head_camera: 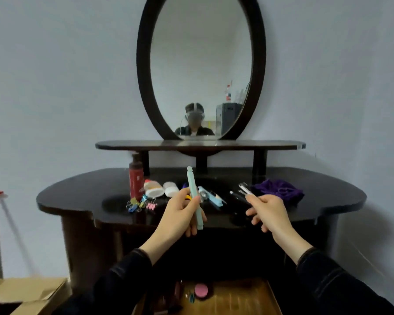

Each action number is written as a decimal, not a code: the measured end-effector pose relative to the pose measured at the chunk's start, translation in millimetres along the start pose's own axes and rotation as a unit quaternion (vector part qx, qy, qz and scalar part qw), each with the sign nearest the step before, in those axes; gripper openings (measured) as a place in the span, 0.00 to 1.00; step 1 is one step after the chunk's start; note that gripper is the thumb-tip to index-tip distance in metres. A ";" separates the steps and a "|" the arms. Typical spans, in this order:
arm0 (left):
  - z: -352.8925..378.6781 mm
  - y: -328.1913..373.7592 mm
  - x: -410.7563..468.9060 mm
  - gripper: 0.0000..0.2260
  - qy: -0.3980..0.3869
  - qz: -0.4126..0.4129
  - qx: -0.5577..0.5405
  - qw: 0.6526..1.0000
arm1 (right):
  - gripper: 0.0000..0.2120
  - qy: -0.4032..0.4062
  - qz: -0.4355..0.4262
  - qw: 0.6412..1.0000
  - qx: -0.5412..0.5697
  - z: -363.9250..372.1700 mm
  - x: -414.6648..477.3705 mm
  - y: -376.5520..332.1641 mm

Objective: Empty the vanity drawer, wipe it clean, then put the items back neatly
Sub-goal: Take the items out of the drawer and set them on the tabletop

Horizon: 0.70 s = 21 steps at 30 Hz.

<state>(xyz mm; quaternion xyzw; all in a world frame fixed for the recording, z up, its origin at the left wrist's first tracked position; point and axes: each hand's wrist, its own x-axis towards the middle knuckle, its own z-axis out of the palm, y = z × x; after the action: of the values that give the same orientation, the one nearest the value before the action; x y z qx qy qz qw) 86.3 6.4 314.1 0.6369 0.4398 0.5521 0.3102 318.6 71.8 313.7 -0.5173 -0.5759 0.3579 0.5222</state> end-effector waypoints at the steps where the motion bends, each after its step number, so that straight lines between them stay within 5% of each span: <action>1: 2.0 -0.1 16.8 0.08 0.009 -0.004 0.011 1.000 | 0.15 -0.011 0.010 1.000 -0.022 1.4 11.1 -0.7; 11: 6.2 -33.4 83.6 0.07 -0.008 -0.106 -0.081 0.991 | 0.20 0.064 -0.031 0.919 -0.387 34.7 74.8 0.8; 21: 1.8 -38.4 86.3 0.10 -0.002 -0.115 -0.133 0.984 | 0.15 -0.005 -0.111 0.911 -0.397 45.8 78.1 8.3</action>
<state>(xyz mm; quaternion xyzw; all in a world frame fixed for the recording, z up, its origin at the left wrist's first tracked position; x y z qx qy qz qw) 80.0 100.7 317.1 0.5365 0.4324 0.5645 0.4544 282.2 155.1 314.8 -0.6127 -0.7268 0.0416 0.3077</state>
